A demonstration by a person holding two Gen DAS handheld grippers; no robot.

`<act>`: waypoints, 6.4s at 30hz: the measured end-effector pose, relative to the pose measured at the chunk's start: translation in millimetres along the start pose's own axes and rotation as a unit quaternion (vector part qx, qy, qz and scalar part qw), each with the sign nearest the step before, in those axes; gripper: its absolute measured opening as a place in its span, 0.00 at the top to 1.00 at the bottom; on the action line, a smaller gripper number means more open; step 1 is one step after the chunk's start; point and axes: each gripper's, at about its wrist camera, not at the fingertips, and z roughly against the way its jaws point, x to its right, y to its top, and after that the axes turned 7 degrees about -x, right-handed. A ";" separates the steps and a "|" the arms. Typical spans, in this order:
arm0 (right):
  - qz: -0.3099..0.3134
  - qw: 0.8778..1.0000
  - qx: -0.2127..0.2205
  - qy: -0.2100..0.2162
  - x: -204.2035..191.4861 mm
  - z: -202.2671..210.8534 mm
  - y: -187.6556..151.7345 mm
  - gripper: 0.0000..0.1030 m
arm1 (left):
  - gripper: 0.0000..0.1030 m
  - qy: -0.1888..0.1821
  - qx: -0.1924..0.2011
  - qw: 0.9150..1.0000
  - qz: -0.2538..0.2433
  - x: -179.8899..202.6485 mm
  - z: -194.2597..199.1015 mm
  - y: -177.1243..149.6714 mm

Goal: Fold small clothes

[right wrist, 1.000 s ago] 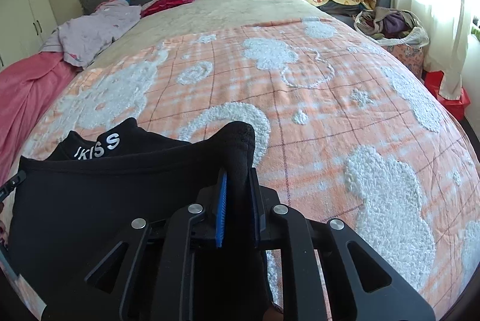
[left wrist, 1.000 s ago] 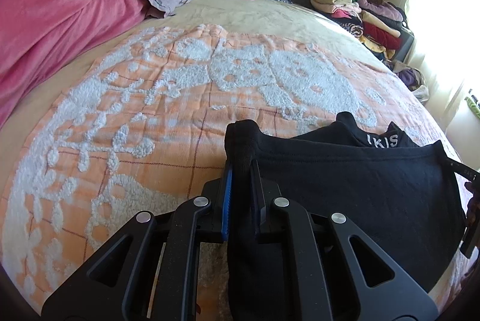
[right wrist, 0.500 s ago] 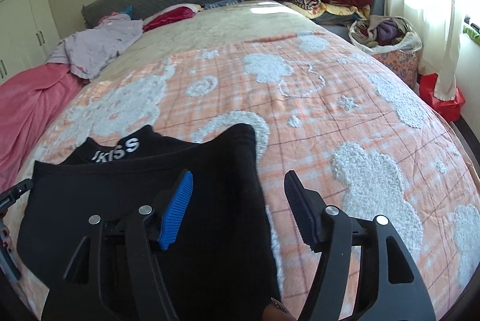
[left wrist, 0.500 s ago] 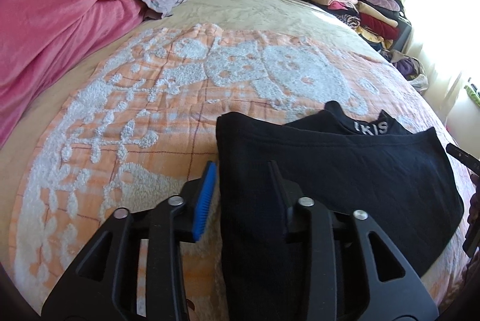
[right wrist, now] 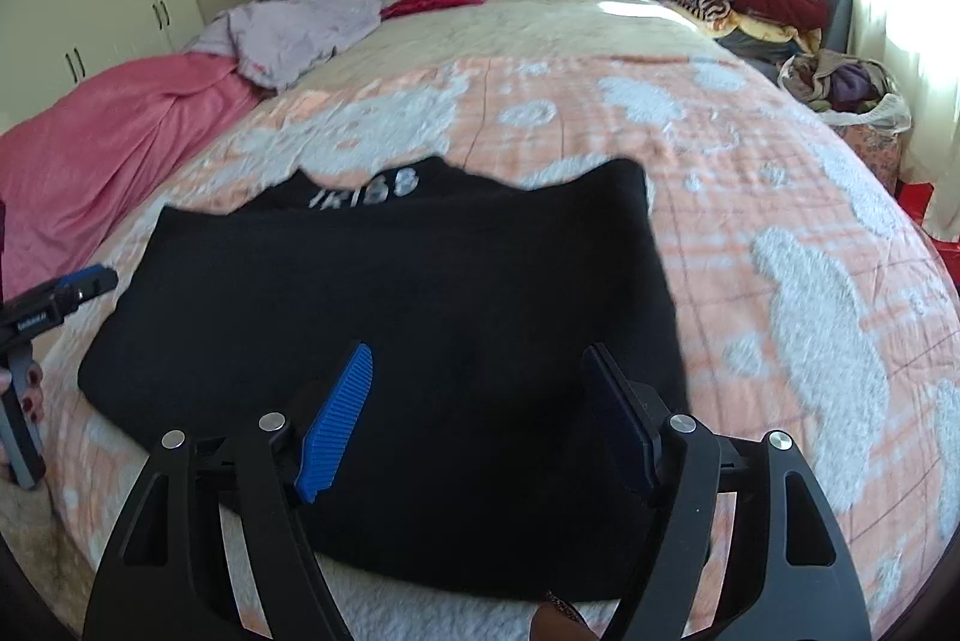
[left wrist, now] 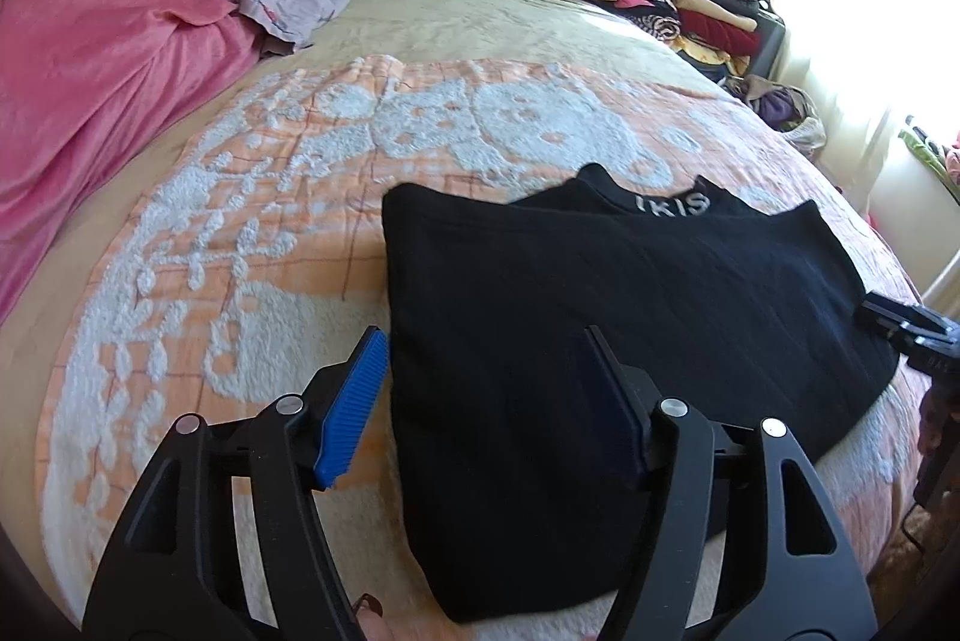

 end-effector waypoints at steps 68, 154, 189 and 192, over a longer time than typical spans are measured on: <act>0.250 0.968 0.022 -0.016 -245.6 -11.9 -52.2 0.06 | 0.09 0.069 -0.006 0.997 0.038 -43.2 31.7 -4.8; 0.034 0.974 0.220 -0.045 -52.9 56.8 -62.9 0.92 | 0.75 -0.070 -0.093 0.989 -0.091 241.2 -54.4 87.1; -0.111 0.981 0.160 0.022 12.9 29.8 -72.3 0.79 | 0.47 -0.044 -0.139 0.980 -0.136 304.1 -113.4 73.9; -0.121 0.980 0.154 0.028 17.4 28.8 -76.4 0.72 | 0.42 -0.049 -0.139 0.980 -0.136 305.4 -113.8 74.0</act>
